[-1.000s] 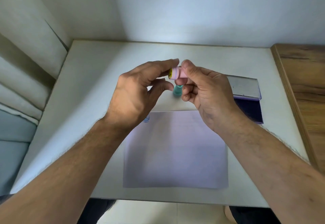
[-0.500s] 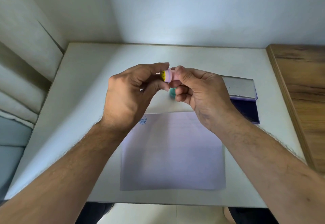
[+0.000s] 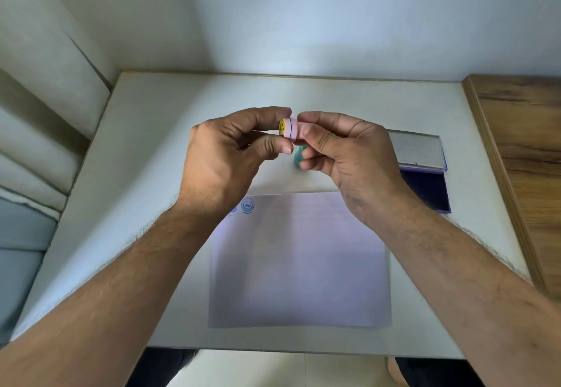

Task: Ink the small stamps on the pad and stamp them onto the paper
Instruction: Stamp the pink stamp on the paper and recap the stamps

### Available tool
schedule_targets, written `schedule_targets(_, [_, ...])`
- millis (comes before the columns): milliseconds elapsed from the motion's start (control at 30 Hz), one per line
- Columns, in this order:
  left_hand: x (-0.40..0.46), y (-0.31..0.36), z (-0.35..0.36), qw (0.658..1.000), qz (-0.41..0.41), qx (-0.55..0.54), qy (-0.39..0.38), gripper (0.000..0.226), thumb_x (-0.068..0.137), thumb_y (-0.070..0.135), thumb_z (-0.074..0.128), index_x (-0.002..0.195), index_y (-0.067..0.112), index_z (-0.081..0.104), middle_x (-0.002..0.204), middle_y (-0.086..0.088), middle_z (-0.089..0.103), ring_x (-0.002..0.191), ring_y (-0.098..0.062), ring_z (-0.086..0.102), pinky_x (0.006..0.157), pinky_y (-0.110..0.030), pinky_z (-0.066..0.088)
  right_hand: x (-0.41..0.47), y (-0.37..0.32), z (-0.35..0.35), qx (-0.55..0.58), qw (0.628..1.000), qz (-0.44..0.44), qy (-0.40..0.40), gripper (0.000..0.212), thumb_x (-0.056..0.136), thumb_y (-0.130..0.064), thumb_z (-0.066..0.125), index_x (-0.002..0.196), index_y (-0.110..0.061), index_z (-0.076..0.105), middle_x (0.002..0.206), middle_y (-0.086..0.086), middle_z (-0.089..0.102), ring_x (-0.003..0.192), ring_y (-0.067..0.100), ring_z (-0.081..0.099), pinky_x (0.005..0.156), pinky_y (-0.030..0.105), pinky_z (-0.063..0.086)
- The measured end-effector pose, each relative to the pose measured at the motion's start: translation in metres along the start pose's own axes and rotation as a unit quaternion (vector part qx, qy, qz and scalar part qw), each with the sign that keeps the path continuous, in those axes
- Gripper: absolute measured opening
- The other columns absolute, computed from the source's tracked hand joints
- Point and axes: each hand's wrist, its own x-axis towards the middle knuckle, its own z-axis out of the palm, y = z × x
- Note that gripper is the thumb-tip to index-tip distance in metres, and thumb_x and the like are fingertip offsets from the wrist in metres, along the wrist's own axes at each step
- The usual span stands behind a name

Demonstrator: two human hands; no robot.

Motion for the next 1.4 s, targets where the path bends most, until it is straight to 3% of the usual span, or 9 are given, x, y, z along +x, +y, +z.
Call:
schedule_targets(100, [0.001,-0.001,0.001,1.0,-0.007,0.011,-0.007,0.03,0.075,0.021,0.081,0.098,0.038,0.075,0.092,0.009,0.076,0.074,-0.021,0.071,0.074,-0.049,0.059,-0.001,0.001,0.001,-0.015,1.0,-0.007,0.01,0.009,0.086,-0.003,0.071,0.091,-0.009,0.076,0.069,0.003,0.072,0.056,0.013,0.06,0.057,0.025,0.055])
schedule_targets(200, [0.001,-0.001,0.001,1.0,-0.012,0.012,-0.006,0.031,0.073,0.02,0.082,0.099,0.035,0.075,0.09,0.007,0.076,0.079,-0.013,0.072,0.078,-0.039,0.06,-0.001,0.001,0.001,-0.03,0.999,-0.017,0.016,0.011,0.086,-0.001,0.071,0.091,-0.01,0.076,0.068,0.001,0.071,0.056,0.013,0.06,0.058,0.026,0.055])
schedule_targets(400, [0.006,-0.004,-0.002,0.998,-0.048,-0.043,-0.004,0.03,0.072,0.014,0.081,0.097,0.029,0.076,0.087,0.002,0.076,0.08,-0.017,0.072,0.08,-0.032,0.058,-0.001,-0.001,-0.001,-0.039,0.997,-0.048,0.036,0.016,0.085,0.001,0.071,0.09,-0.013,0.076,0.07,0.001,0.073,0.057,0.013,0.061,0.058,0.027,0.056])
schedule_targets(567, [0.008,-0.012,-0.006,0.997,-0.073,-0.017,-0.007,0.031,0.079,0.014,0.077,0.105,0.031,0.074,0.092,-0.001,0.073,0.084,-0.023,0.072,0.087,-0.043,0.058,0.003,-0.004,-0.006,-0.027,0.996,-0.05,0.076,0.014,0.085,-0.001,0.072,0.091,-0.013,0.076,0.072,0.001,0.073,0.056,0.014,0.063,0.059,0.027,0.056])
schedule_targets(833, [0.0,-0.023,-0.002,0.975,-0.088,0.203,0.021,0.013,0.074,0.029,0.077,0.083,0.031,0.067,0.075,0.016,0.073,0.071,0.005,0.069,0.071,-0.018,0.057,0.002,-0.001,-0.004,-0.017,0.996,-0.028,0.083,0.013,0.084,-0.002,0.073,0.091,-0.013,0.076,0.073,0.002,0.073,0.057,0.015,0.063,0.059,0.027,0.056])
schedule_targets(967, [-0.002,-0.028,-0.002,0.946,-0.097,0.309,-0.004,0.017,0.074,0.04,0.074,0.086,0.033,0.064,0.079,0.019,0.071,0.079,-0.006,0.068,0.07,-0.027,0.056,0.001,-0.001,-0.004,-0.016,0.996,-0.023,0.083,0.012,0.084,-0.003,0.073,0.091,-0.012,0.076,0.076,0.004,0.073,0.056,0.015,0.062,0.058,0.027,0.056])
schedule_targets(1100, [-0.003,-0.031,-0.002,0.924,-0.076,0.374,-0.006,0.015,0.077,0.038,0.068,0.091,0.035,0.064,0.077,0.02,0.065,0.082,-0.011,0.063,0.065,-0.025,0.05,-0.001,-0.002,-0.005,-0.016,0.996,-0.02,0.08,0.011,0.084,-0.004,0.074,0.092,-0.012,0.076,0.077,0.003,0.073,0.056,0.015,0.063,0.058,0.027,0.056])
schedule_targets(1233, [-0.004,-0.033,-0.003,0.898,-0.046,0.438,-0.009,0.026,0.084,0.051,0.059,0.109,0.044,0.065,0.09,0.008,0.069,0.087,-0.019,0.064,0.071,-0.03,0.051,-0.001,-0.002,-0.004,-0.004,0.997,-0.011,0.071,0.011,0.086,-0.003,0.072,0.092,-0.012,0.075,0.077,0.004,0.071,0.055,0.014,0.062,0.058,0.028,0.057])
schedule_targets(1400, [-0.005,-0.031,-0.003,0.883,-0.039,0.467,-0.015,0.031,0.086,0.054,0.058,0.115,0.046,0.065,0.093,0.001,0.069,0.086,-0.023,0.062,0.067,-0.027,0.043,-0.001,-0.001,0.0,0.048,0.996,0.036,0.059,0.015,0.079,-0.008,0.079,0.092,-0.01,0.073,0.081,0.014,0.069,0.053,0.014,0.059,0.057,0.026,0.057])
